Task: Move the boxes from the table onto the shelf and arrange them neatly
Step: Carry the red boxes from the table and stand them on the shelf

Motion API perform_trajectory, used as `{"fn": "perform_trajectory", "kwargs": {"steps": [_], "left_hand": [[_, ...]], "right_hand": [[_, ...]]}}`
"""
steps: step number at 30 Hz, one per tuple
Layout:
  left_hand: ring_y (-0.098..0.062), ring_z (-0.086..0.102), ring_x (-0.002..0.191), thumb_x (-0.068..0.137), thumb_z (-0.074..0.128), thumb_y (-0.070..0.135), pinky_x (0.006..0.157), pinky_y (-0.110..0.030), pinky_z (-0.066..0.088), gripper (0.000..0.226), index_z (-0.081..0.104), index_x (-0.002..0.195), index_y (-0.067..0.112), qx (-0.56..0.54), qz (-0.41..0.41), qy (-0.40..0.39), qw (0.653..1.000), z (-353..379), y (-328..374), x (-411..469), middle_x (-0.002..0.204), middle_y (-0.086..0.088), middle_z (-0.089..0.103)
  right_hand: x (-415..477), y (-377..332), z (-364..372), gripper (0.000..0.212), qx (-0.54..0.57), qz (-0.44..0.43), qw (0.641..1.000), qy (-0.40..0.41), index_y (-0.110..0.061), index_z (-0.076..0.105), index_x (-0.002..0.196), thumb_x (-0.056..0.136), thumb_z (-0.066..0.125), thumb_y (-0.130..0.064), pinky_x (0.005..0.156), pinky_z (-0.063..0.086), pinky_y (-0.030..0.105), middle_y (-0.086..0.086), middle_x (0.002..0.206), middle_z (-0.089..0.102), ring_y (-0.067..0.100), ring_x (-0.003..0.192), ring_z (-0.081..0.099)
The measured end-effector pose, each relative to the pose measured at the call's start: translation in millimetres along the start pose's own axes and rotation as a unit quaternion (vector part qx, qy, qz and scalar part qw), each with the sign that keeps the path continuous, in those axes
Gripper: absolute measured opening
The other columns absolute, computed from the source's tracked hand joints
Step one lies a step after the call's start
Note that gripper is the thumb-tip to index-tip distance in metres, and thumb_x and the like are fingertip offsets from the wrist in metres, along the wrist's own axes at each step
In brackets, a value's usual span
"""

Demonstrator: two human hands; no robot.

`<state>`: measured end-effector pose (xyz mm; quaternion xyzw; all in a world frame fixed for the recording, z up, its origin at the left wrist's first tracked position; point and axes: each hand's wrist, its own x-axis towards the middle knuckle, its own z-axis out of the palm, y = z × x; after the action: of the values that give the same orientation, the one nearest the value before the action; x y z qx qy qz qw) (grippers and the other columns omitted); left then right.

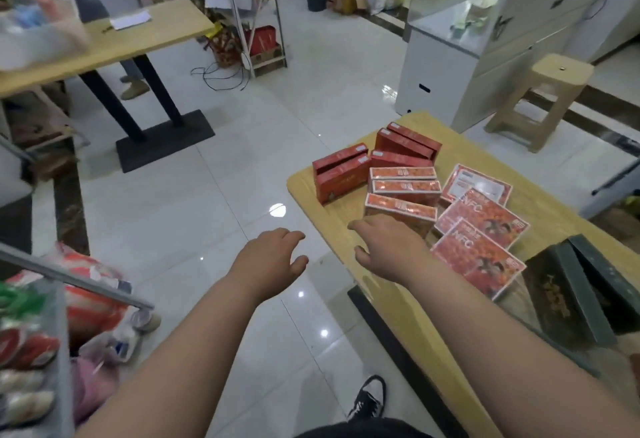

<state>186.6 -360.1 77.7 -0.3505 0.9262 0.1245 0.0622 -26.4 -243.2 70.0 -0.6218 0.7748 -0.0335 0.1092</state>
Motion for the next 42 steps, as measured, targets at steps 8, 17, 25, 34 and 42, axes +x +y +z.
{"fn": "perform_trajectory", "kwargs": {"steps": [8,17,25,34,42], "left_hand": [[-0.021,0.049,0.126,0.096,0.049,0.036,0.093,-0.038,0.048,0.050,0.041,0.144,0.030,-0.032,-0.036,-0.013,0.999,-12,-30,116,0.141,0.003,0.050],[-0.023,0.050,0.123,0.089,0.056,0.018,0.088,-0.039,0.051,0.067,0.033,0.148,0.042,-0.068,0.052,-0.072,0.994,-6,-84,278,0.147,0.000,0.040],[-0.031,0.054,0.120,0.089,0.060,0.027,0.087,-0.039,0.052,0.066,0.034,0.148,0.037,-0.042,0.215,-0.171,0.961,30,-92,369,0.154,-0.006,0.033],[-0.020,0.057,0.094,0.083,0.049,0.014,0.068,-0.031,0.044,0.043,0.046,0.118,0.038,-0.202,0.145,-0.163,0.955,33,-99,379,0.113,0.005,0.057],[-0.017,0.063,0.080,0.082,0.054,0.013,0.072,-0.033,0.050,0.040,0.058,0.107,0.043,-0.435,-0.109,-0.095,0.889,19,-147,324,0.087,0.010,0.068]], "right_hand": [[113,55,-31,0.043,-0.025,-0.016,1.000,-0.002,-0.017,0.054,0.131,0.091,0.051,-0.034,0.084,0.051,0.039,0.006,0.116,0.061,0.027,0.109,0.055],[236,100,-11,0.046,-0.065,0.049,0.994,-0.079,-0.019,0.056,0.129,0.085,0.055,-0.032,0.078,0.052,0.039,0.008,0.119,0.059,0.030,0.110,0.055],[278,115,13,0.039,-0.067,0.142,0.981,-0.118,-0.019,0.051,0.125,0.088,0.058,-0.022,0.070,0.041,0.035,0.010,0.119,0.054,0.034,0.110,0.052],[295,116,17,0.027,-0.069,0.181,0.975,-0.111,-0.023,0.059,0.123,0.097,0.051,-0.025,0.075,0.047,0.037,0.010,0.110,0.049,0.033,0.109,0.048],[280,105,17,0.034,0.063,0.136,0.980,-0.129,-0.031,0.061,0.117,0.084,0.066,-0.029,0.092,0.047,0.041,0.001,0.110,0.054,0.024,0.111,0.046]]}}
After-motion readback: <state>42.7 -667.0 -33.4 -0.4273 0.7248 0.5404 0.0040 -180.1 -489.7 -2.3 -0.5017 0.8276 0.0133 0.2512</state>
